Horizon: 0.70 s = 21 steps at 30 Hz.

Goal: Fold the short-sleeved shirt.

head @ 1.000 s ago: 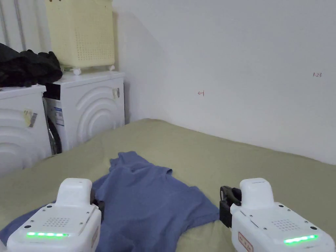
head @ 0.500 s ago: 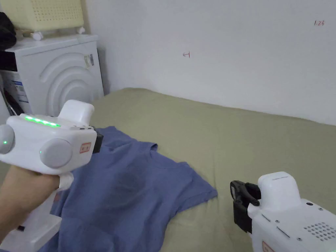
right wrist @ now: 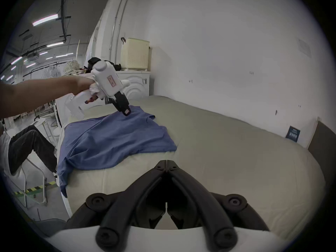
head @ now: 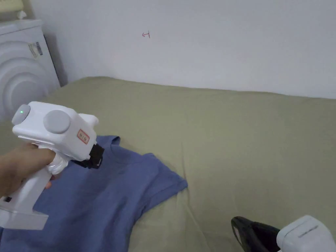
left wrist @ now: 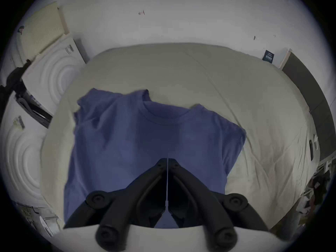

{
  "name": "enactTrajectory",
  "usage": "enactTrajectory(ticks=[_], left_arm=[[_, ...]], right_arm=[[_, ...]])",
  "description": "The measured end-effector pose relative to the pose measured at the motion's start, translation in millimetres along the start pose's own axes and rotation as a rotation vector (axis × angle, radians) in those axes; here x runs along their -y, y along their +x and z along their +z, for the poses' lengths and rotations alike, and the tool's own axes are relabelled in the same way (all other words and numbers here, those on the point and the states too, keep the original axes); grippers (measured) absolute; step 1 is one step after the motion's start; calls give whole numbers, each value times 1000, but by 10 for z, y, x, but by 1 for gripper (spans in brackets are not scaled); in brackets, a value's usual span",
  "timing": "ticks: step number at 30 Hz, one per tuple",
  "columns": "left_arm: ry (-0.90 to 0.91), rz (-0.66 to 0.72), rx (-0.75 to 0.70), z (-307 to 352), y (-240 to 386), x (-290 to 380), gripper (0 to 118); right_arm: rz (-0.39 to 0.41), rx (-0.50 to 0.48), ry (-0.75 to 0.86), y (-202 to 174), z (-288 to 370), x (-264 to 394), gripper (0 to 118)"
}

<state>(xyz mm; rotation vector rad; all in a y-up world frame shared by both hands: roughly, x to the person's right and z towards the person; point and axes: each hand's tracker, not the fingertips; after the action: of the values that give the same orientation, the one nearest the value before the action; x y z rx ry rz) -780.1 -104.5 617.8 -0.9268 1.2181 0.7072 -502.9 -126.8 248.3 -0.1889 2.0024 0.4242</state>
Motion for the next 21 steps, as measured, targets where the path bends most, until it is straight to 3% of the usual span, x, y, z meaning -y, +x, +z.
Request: enactTrajectory(ticks=[3,4,5,7,8,10,21], left_arm=[[-68,20,53,-237,72,14,3],[-48,-1,45,-276,118,29,6],[-10,-43,43,-282,155,58,30],[-17,-34,68,-331,170,84,90],[-28,-22,107,-336,165,86,103],[-50,21,148,-366,162,77,103],[-189,79,68,-880,248,161,102]], right_arm=[[1,10,-16,41,29,53,0],[35,28,-7,38,49,76,0],[63,44,6,33,70,92,0],[62,23,21,45,109,134,0],[49,14,17,54,115,140,0],[25,9,-1,64,111,173,0],[14,-4,-33,104,197,273,0]])
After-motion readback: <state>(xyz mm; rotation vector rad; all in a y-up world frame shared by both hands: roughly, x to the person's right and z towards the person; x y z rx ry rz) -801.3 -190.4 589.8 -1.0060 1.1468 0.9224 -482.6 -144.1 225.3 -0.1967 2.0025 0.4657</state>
